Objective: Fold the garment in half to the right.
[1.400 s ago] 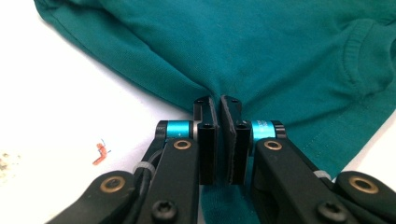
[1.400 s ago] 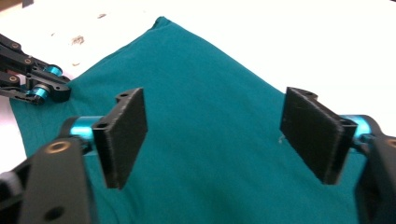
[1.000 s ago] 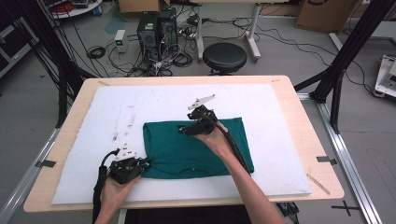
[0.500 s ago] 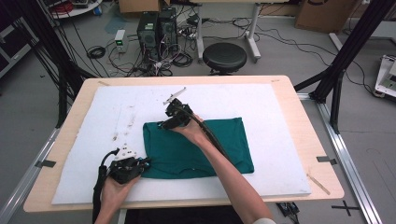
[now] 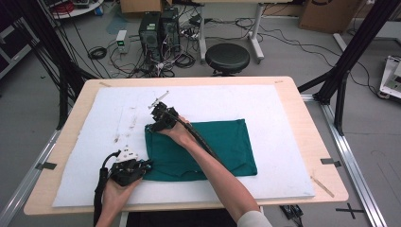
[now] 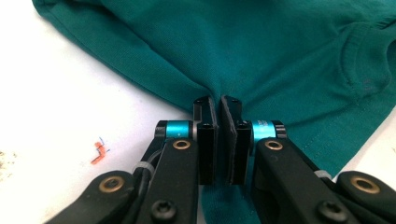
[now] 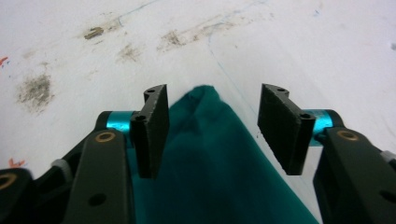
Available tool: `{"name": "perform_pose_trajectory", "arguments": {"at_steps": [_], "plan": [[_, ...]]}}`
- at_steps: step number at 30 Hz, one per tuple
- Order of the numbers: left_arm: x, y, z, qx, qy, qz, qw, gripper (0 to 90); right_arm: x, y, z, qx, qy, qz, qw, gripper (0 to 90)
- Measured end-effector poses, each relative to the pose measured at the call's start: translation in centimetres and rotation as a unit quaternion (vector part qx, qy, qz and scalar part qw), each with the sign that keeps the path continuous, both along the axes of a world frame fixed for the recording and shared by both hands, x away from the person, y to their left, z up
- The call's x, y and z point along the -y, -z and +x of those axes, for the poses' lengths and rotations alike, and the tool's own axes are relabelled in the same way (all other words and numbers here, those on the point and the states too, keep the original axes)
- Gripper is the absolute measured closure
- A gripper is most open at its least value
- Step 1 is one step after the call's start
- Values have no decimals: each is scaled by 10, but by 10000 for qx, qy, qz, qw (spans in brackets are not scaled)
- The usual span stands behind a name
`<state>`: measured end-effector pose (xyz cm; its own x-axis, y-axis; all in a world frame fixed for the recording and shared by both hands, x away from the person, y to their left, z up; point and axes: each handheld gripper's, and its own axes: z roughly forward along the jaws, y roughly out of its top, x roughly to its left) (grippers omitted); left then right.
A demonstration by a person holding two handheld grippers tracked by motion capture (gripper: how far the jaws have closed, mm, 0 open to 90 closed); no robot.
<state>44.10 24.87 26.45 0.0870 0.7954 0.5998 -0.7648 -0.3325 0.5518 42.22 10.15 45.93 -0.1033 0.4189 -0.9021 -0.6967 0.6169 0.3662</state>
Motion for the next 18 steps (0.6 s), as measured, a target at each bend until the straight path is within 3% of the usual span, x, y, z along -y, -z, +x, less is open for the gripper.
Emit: {"name": "perform_pose_trajectory", "arguments": {"at_steps": [7, 13, 18], "plan": [[0, 0, 0, -4, 3, -1, 10000, 849, -9, -3, 15, -26, 97, 84, 9999, 543], [0, 0, 0, -26, 14, 10, 10000, 848, -12, -2, 15, 115, 139, 18, 9998, 613], [0, 0, 0, -27, 17, 8, 10000, 848, -12, 0, 13, 151, 222, 14, 9996, 732]]}}
